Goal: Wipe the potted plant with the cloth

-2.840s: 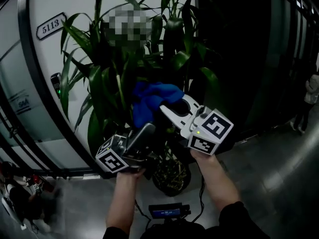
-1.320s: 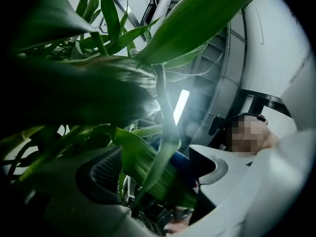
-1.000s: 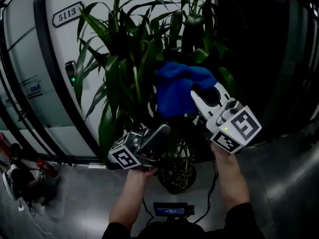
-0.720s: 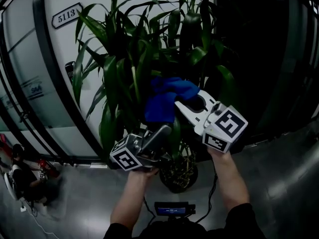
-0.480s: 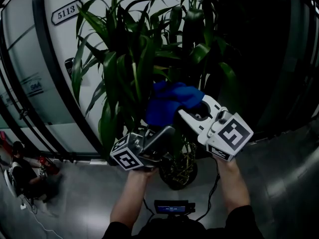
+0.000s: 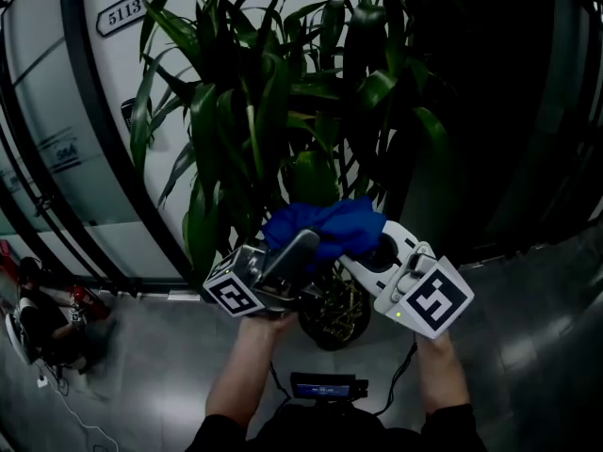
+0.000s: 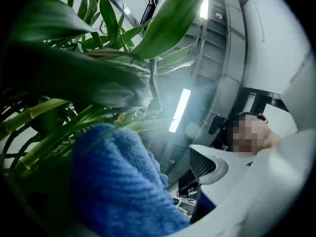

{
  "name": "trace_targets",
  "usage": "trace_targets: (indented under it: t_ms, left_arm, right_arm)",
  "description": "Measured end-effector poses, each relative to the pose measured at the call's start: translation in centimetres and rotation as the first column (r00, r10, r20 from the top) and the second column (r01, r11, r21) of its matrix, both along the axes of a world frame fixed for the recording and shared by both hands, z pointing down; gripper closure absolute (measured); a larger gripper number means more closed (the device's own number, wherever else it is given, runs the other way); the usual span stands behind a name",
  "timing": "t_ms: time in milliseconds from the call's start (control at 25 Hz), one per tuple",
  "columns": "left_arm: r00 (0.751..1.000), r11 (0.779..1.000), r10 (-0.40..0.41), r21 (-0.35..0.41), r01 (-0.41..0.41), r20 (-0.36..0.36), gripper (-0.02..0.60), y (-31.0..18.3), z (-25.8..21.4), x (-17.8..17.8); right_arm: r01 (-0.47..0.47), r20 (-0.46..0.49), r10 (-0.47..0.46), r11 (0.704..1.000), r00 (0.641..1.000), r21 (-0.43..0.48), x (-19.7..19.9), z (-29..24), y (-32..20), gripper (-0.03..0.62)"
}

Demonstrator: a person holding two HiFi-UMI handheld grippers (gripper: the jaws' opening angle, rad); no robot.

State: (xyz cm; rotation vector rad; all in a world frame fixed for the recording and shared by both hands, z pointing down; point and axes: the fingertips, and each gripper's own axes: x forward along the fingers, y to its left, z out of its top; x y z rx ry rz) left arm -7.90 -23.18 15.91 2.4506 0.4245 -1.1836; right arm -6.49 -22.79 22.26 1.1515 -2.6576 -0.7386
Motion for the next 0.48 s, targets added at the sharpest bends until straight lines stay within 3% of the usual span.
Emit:
trace_targets:
  t_ms: [200,320,480]
  left_arm:
    - [1.000,1.000,-0.014,-0.016,0.014,0.010,0.156,0.0,1.2,-0.4]
    - [1.000,1.000,-0.014,-0.023,0.014,0.006,0.156,0.4,1.7,-0.8]
    - [1.000,1.000,0.005,-0.024,-0.005,-0.016,0.156,1.4,1.6,-1.5]
  right_arm:
    - [0.010,0.011,-0.009,0.999,1.000,-0.040,0.7,1.4,1.6,0.523]
    - [0.020,0.093,-0.015,0.999,0.996,-0.044,2.3,0.7,3.3,0.522]
    - [-0.009,0.248,-0.027,0.990,0.968,0.141,5.5,-4.7,5.3,0.523]
